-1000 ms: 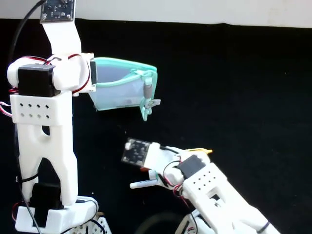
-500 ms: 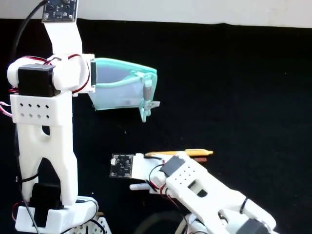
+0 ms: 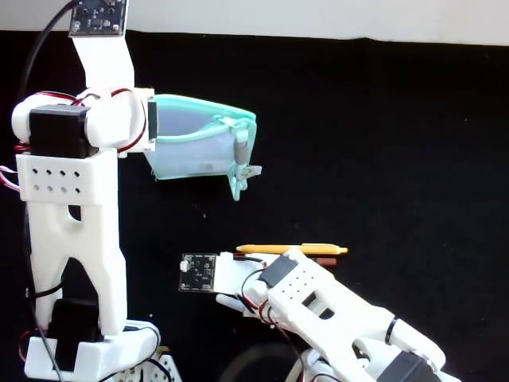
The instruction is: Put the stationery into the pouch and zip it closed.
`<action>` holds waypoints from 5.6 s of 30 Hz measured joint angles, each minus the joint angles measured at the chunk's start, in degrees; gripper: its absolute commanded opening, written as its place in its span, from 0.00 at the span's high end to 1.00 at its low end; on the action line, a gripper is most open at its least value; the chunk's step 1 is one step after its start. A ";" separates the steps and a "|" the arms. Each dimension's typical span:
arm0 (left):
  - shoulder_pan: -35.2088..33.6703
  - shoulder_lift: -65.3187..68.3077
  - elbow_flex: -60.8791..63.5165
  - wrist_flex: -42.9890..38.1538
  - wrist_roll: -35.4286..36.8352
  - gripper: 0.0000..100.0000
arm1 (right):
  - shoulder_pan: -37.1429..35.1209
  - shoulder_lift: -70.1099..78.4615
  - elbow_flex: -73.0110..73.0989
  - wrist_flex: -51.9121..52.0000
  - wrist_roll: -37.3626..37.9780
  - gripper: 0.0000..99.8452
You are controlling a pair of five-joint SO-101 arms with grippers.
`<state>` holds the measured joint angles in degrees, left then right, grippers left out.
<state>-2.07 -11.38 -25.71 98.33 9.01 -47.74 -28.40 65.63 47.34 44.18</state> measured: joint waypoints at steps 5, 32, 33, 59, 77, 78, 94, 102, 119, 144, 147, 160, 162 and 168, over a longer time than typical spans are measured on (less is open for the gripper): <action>0.00 0.00 0.00 0.00 0.00 0.99 | 0.00 0.00 0.00 0.00 0.00 0.99; 0.00 0.00 0.00 0.00 0.00 0.99 | 4.22 0.09 -18.20 0.00 -26.55 0.99; 0.00 0.00 0.00 0.00 0.00 0.99 | 4.22 0.09 -18.81 0.00 -27.69 0.99; -0.18 3.87 -0.09 -0.09 0.00 0.99 | 4.92 -20.31 -32.53 4.04 -41.14 0.99; -0.18 3.87 -0.09 -0.09 0.00 0.99 | 5.01 -7.03 -61.10 2.02 -45.63 0.99; -0.18 3.87 -0.09 -0.09 0.00 0.99 | 5.01 -6.15 -61.98 1.23 -45.63 0.99; -0.26 3.87 -0.09 -0.09 -1.41 0.99 | 5.45 5.54 -63.38 -15.21 -45.63 0.99; -0.26 3.87 -0.09 -0.09 -1.58 0.99 | 6.07 10.20 -64.26 -21.27 -45.80 0.99; -0.26 4.22 -0.09 -0.26 -1.67 0.99 | 8.26 14.42 -54.86 -23.30 -45.89 0.99; -0.62 4.22 -0.09 -0.53 -1.67 0.99 | 8.09 11.60 -50.73 -26.55 -48.79 0.81; -0.79 4.22 -0.09 -0.53 -1.67 0.99 | 10.29 10.11 -51.52 -26.37 -48.79 0.81; -1.14 4.22 -0.09 -0.53 -1.67 0.99 | 27.60 8.35 -71.12 -9.05 -48.79 0.81; -1.14 4.22 -0.09 -0.53 -1.67 0.99 | 29.19 8.35 -73.32 -6.15 -48.79 0.81; -1.14 4.22 -0.09 -0.53 -1.67 0.99 | 31.56 8.00 -78.68 5.27 -48.70 0.81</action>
<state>-3.21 -7.16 -25.80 97.80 7.34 -16.18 -20.40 -13.05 52.62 -4.53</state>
